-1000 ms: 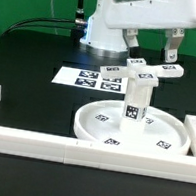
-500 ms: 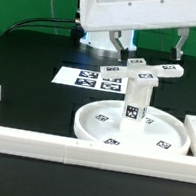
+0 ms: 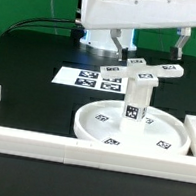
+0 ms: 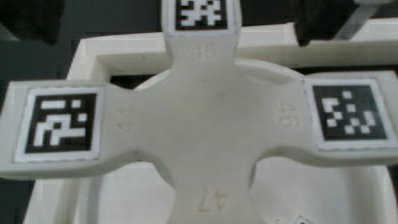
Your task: Assemble round table
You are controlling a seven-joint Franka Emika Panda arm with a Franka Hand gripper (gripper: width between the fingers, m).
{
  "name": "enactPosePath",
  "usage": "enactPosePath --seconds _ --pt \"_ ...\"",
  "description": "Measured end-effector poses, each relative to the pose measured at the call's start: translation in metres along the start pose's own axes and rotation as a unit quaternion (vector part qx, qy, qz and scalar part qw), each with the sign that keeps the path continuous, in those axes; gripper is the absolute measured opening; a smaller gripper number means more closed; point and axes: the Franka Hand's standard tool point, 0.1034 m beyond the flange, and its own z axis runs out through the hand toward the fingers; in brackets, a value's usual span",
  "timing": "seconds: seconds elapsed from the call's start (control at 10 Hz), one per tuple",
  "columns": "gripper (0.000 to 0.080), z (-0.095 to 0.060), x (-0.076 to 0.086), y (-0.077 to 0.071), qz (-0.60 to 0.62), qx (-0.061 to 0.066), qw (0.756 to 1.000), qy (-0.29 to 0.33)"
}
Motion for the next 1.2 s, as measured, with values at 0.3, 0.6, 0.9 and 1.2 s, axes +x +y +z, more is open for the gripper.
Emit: enactPosePath --seconds 0.3,0.6,0.9,1.2 --pt "0.0649 0.002 -0.006 -0.001 -0.199 0.008 0.98 -0.026" --pt "0.0649 0.006 -0.011 0.0 -0.301 0.019 0.952 -0.05" --pt "0.0649 0.007 -0.012 0.003 -0.338 0.017 0.939 -0.054" --pt "0.0649 0.014 -0.015 0.0 -0.32 0.016 0.946 -0.056"
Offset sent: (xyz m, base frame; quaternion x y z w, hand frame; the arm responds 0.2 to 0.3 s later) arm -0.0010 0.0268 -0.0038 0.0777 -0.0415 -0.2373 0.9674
